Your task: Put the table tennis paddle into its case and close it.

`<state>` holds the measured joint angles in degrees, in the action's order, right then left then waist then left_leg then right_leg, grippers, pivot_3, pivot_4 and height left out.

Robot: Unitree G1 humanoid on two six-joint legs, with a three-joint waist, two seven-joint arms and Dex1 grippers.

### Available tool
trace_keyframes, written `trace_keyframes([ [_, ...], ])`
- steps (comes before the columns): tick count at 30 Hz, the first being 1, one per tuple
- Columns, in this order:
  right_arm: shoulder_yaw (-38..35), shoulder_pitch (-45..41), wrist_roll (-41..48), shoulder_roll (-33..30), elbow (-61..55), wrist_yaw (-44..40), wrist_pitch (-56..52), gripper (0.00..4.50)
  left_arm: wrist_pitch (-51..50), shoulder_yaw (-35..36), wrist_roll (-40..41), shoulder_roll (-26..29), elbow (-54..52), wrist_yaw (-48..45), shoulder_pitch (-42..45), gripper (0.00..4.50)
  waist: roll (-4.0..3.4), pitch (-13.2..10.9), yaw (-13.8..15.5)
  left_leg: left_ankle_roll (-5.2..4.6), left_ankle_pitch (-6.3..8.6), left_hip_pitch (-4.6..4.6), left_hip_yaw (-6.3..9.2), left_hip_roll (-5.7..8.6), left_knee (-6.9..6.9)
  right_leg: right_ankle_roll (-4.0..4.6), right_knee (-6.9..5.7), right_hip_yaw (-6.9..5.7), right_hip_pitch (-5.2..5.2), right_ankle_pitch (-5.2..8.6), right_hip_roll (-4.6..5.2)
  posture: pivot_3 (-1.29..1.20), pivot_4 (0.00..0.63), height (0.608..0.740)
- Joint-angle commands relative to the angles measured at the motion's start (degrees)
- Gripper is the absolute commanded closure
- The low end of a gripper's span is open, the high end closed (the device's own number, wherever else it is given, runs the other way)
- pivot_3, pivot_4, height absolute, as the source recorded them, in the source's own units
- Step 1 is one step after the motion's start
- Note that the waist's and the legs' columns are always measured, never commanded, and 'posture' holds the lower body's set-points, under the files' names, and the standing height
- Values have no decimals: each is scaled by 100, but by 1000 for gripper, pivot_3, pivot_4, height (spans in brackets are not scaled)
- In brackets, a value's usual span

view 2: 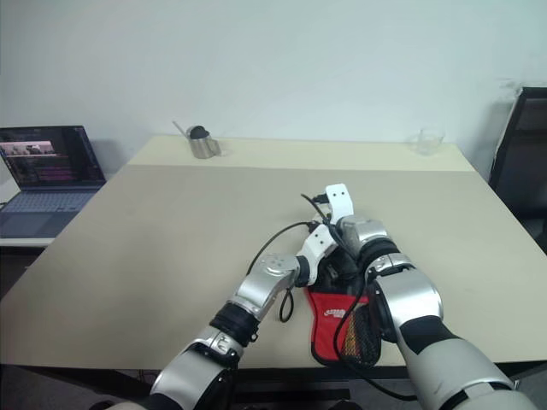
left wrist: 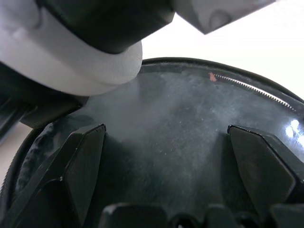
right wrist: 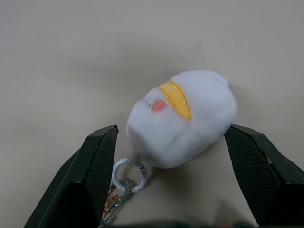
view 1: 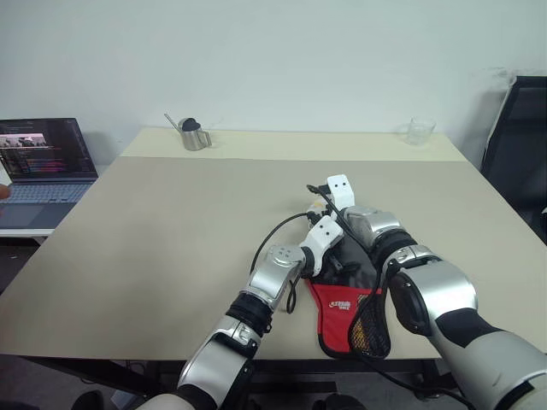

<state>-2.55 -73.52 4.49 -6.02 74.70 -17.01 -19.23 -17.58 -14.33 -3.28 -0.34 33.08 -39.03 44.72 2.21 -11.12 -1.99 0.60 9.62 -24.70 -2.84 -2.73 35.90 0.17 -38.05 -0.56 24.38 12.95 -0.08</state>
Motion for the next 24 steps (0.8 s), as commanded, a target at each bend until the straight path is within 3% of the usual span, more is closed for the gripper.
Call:
trace_keyframes([
  [1,-169,-128,-32,7,-69,211,276,1565,-227,-50,-2,53,-137,66,-159,0,0,0,1,0,0,0,0,-1,0,0,0,0,0,0,1,0,150,740],
  [9,-291,-167,-98,-62,-61,396,380,4390,-334,-35,48,87,-215,82,-162,0,0,0,1,0,0,0,0,0,0,0,1,0,0,0,1,0,150,740],
  [24,-355,-140,-263,-667,-158,328,365,4468,-338,-91,99,83,-58,-39,-82,0,-1,0,-1,0,0,2,-2,0,-1,0,2,2,-1,0,1,0,150,740],
])
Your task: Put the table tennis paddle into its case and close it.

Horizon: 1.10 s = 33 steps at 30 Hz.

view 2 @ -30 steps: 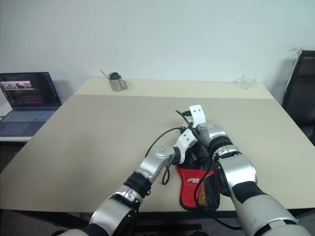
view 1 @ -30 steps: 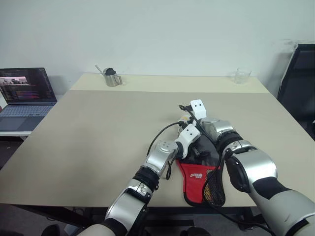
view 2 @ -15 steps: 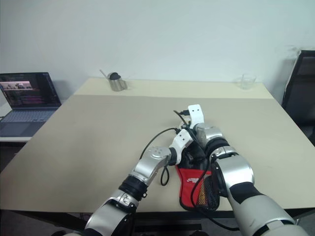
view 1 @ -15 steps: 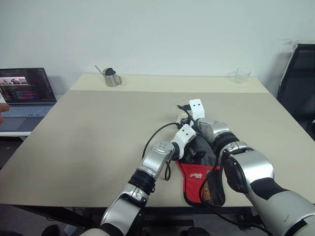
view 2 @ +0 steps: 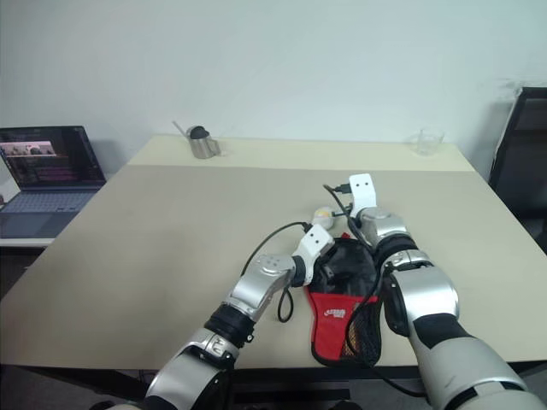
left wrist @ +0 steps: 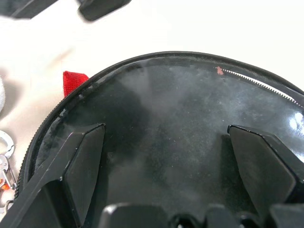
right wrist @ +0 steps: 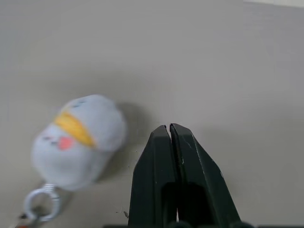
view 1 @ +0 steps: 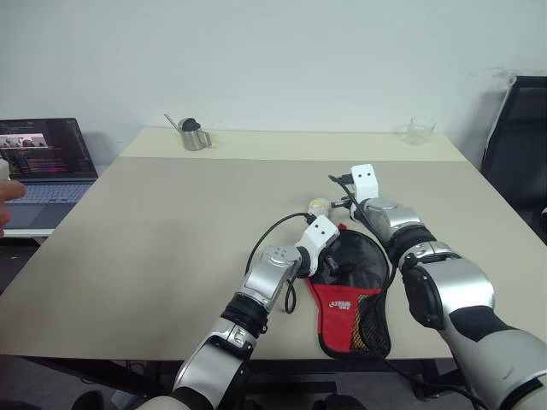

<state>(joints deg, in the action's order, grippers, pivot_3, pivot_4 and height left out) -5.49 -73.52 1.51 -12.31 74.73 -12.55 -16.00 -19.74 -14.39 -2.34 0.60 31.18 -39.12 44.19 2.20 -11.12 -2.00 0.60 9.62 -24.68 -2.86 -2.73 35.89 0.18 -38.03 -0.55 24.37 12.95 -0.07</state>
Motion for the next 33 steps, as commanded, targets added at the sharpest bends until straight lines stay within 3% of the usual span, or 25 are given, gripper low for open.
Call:
trace_keyframes([
  [1,-109,-152,76,-32,-172,-166,9,4468,-114,-96,-1,-20,142,-37,-26,0,0,0,0,0,0,0,0,0,0,0,0,0,0,0,0,0,150,740],
  [3,-156,-176,134,10,-209,-323,-9,4468,-97,-96,-9,-33,175,-44,-10,0,0,0,2,0,0,0,0,1,0,0,0,-1,0,0,-1,0,150,740],
  [6,-246,-223,250,87,-279,-550,-24,3948,-75,-92,-17,-38,212,-50,12,0,0,0,2,0,0,-1,-2,1,0,-1,1,0,-1,0,-1,0,150,740],
  [18,-601,-376,572,371,-224,-274,-313,19,-82,-96,-34,-15,200,-28,-10,0,0,0,13,0,0,-1,1,-1,0,-1,2,-2,-2,0,3,0,150,740],
  [22,-829,-349,692,501,-97,271,-540,19,-117,-90,-38,19,113,-12,-66,0,0,0,13,0,0,-1,2,-4,0,0,3,-2,-2,0,9,0,150,740],
  [33,-900,-204,712,925,3,463,-578,19,-256,-82,-39,66,-139,74,-201,0,0,0,-1,0,0,-1,1,-2,-7,1,6,-1,-1,0,9,0,150,740],
])
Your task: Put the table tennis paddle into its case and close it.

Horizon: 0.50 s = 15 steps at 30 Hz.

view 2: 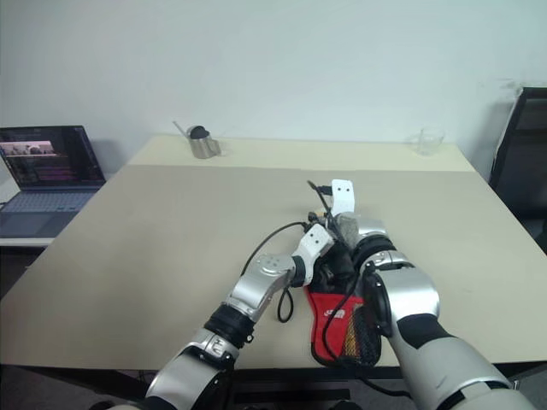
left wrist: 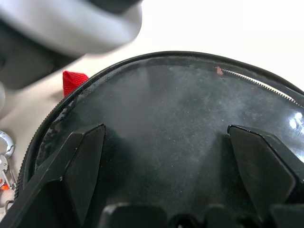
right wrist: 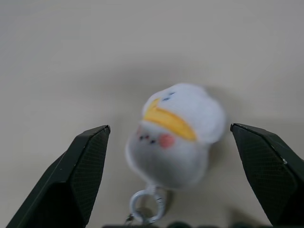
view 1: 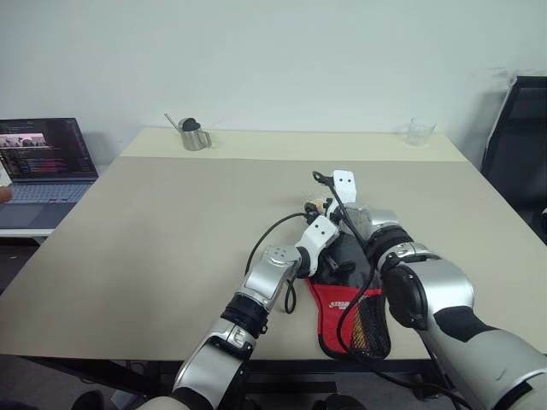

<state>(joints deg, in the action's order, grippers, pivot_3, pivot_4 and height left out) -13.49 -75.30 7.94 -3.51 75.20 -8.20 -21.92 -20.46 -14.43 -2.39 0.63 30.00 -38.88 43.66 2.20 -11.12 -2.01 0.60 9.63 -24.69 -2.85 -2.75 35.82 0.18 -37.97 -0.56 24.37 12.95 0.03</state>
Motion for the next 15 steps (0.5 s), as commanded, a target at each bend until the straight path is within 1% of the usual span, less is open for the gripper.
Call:
trace_keyframes([
  [1,-103,-15,65,71,-37,36,32,19,-207,-74,-30,65,-56,63,-162,0,0,0,2,0,0,0,1,0,-1,0,0,-1,0,0,0,0,150,740],
  [11,-284,-8,132,144,-22,77,81,19,-396,-78,-10,117,-392,147,-338,0,0,0,0,0,0,0,2,-1,-1,0,0,-1,0,0,0,0,150,740],
  [12,-297,0,126,146,-22,86,81,190,-416,-82,-10,121,-428,149,-349,0,0,0,-1,0,0,0,2,-1,-1,0,0,-1,0,0,0,0,150,740],
  [15,-399,29,187,156,-22,109,100,910,-495,-56,24,109,-523,168,-352,0,0,0,0,0,0,0,2,-1,-1,0,1,-1,0,0,0,0,150,740],
])
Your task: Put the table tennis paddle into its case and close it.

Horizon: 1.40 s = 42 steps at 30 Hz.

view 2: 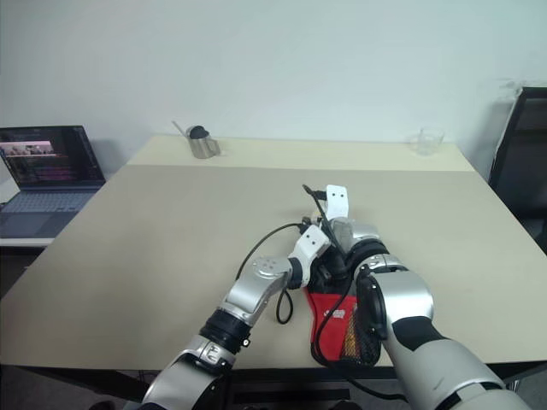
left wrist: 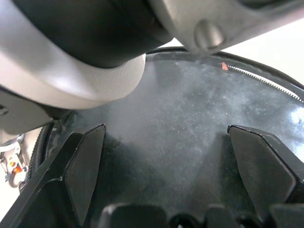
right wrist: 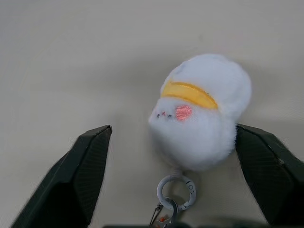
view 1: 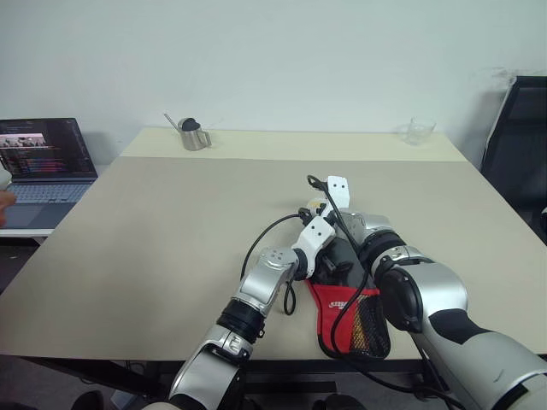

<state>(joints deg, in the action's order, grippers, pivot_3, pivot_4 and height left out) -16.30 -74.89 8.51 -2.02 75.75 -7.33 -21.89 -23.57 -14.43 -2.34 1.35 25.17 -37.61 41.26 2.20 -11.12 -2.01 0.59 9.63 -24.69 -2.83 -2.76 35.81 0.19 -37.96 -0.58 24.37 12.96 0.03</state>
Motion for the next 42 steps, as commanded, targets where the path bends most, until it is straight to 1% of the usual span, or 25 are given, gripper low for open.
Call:
trace_keyframes([
  [1,-131,-5,123,6,-76,27,98,1294,-204,-51,24,37,-63,47,-115,0,0,0,0,0,0,0,0,0,0,0,0,0,0,0,0,0,150,740],
  [10,-233,65,178,9,-66,133,94,4401,-320,-65,34,69,-171,85,-156,0,0,0,-2,0,0,0,0,0,-2,0,2,1,0,0,0,0,150,740],
  [11,-230,65,173,8,-67,135,100,4462,-328,-62,35,67,-159,91,-140,0,0,0,-2,0,0,0,0,0,-2,0,2,0,0,0,0,0,150,740],
  [18,-205,19,161,-87,-89,114,158,4462,-279,-56,34,56,-23,97,-51,0,0,0,-2,0,0,0,1,1,-1,0,2,0,0,0,0,0,150,740],
  [29,-149,-39,15,-684,-130,248,333,4462,-48,-146,25,-54,335,-19,155,0,0,0,17,0,0,-1,2,2,-1,-1,4,-2,0,0,0,0,150,740],
  [42,-174,-8,-85,-1064,-120,432,473,4462,297,-167,24,-168,882,-126,480,0,0,0,37,-2,0,-8,2,4,-1,-6,13,-3,-1,-1,1,0,150,740],
])
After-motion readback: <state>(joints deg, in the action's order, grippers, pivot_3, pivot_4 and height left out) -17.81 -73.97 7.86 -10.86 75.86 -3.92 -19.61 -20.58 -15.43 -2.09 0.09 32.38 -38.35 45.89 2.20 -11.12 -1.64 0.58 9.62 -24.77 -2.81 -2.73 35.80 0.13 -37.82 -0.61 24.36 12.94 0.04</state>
